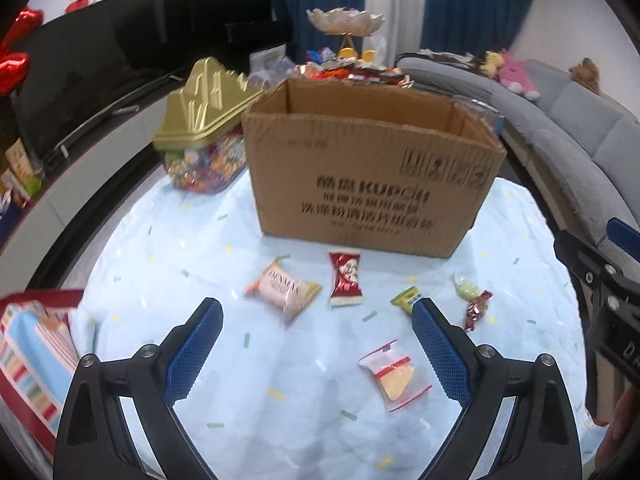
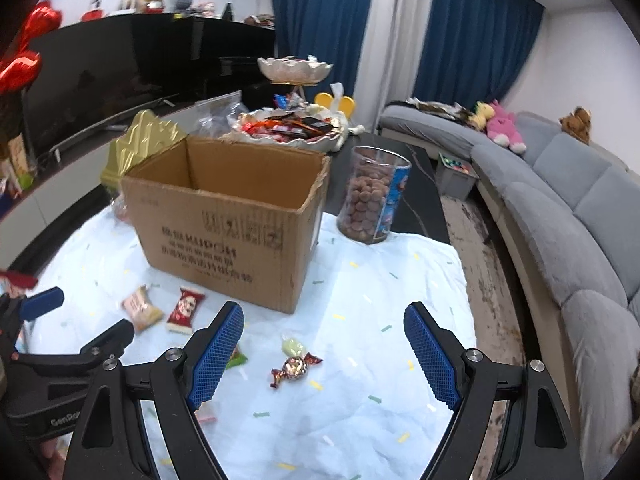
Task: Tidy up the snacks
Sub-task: 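Withdraw both tools from the box back over the remaining snacks, then grasp the clear yellow-cake bag with the left tool while the right tool grasps the red-gold wrapped chocolate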
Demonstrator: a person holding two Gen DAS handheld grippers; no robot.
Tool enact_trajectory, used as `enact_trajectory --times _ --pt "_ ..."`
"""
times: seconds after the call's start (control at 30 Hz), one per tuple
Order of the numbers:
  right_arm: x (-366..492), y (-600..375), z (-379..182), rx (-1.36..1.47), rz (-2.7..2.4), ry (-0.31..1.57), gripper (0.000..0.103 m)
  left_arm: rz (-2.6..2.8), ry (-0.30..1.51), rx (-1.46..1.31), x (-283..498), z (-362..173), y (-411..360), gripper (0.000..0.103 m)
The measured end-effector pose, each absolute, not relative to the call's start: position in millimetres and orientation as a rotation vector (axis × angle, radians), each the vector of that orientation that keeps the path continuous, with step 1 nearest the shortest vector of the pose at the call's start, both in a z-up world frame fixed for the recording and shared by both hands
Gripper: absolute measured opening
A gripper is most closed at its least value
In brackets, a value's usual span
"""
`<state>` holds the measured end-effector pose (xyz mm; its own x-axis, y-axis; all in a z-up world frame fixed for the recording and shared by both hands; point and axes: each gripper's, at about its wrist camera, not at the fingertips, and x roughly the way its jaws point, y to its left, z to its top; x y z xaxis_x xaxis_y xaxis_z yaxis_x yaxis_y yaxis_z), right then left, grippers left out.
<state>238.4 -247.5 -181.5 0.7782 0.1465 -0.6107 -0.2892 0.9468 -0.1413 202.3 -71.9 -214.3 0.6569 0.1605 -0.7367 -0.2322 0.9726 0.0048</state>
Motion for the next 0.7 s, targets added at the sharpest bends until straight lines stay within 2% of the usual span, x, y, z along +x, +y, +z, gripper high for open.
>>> enact_trajectory --times 0.33,0.47,0.7 --pt "254 -258 -218 -0.223 0.336 0.673 0.083 0.261 0.854 -0.135 205 -242 -92 0.096" --pt "265 -269 -232 -0.191 0.35 0.701 0.076 0.282 0.878 -0.156 209 -252 -100 0.096" --pt "274 -266 -256 -0.26 0.382 0.73 0.074 0.297 0.946 -0.184 218 -276 -110 0.096"
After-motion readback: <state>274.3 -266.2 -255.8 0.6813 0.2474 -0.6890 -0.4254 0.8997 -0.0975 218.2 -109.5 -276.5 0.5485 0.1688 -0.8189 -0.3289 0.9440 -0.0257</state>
